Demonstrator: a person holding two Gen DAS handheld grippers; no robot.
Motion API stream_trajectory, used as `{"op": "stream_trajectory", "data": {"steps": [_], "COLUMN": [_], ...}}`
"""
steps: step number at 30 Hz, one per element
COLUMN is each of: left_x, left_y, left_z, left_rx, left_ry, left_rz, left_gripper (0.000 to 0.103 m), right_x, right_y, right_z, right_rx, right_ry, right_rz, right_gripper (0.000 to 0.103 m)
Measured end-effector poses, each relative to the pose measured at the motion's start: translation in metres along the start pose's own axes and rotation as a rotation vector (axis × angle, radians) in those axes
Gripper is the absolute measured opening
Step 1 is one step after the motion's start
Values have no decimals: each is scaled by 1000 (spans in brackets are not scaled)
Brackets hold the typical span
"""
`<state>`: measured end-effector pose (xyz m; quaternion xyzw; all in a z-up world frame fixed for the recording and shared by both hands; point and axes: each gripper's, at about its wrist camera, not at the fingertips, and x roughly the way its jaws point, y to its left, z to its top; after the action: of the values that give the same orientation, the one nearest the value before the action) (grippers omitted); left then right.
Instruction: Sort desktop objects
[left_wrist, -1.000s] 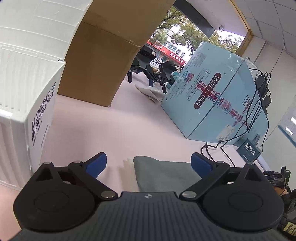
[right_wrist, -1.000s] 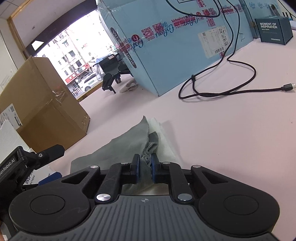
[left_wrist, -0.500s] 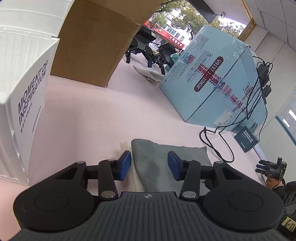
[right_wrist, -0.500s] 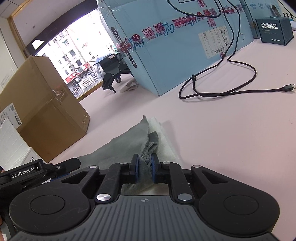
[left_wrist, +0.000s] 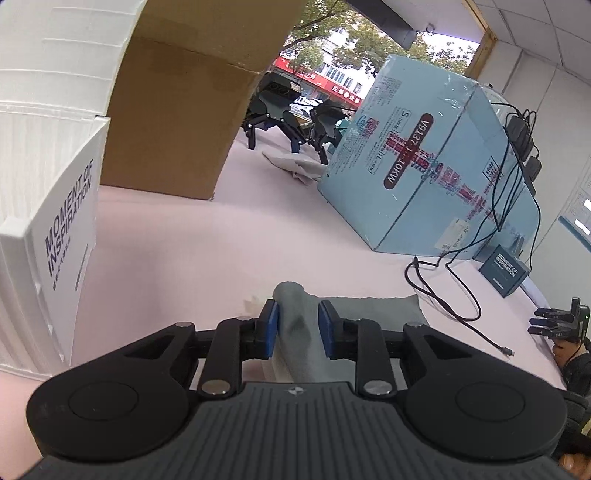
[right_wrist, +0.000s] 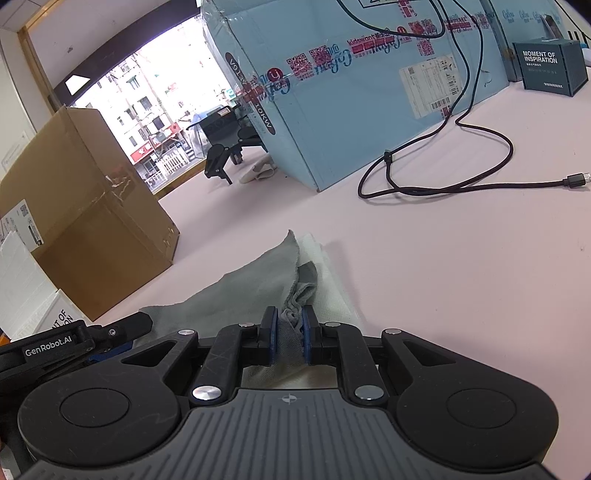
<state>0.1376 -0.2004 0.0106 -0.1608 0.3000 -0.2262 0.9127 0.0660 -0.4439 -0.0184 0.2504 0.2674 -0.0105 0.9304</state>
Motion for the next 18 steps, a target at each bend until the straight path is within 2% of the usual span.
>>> {"op": "stream_trajectory", "data": {"steps": [4, 7, 12, 15, 18], "left_x": [6, 9, 9, 9, 9], "left_y": [-1, -4, -16, -25, -29], "left_z": [-1, -3, -6, -8, -8], "left_rx": [2, 28, 118, 177, 195], "left_ry": [61, 81, 100, 120, 143], "left_rz": [-33, -3, 13, 29, 38], "left_gripper": [22, 22, 35, 39, 38], "right_x": [0, 0, 0, 0, 1], "right_y": [0, 0, 0, 1, 4], "right_z": [0, 0, 0, 0, -1], "right_rx": [-2, 1, -6, -20, -38], "right_ry": [2, 4, 5, 6, 5], "right_rz": [1, 8, 7, 6, 5], "right_gripper": [14, 16, 16, 18, 20]}}
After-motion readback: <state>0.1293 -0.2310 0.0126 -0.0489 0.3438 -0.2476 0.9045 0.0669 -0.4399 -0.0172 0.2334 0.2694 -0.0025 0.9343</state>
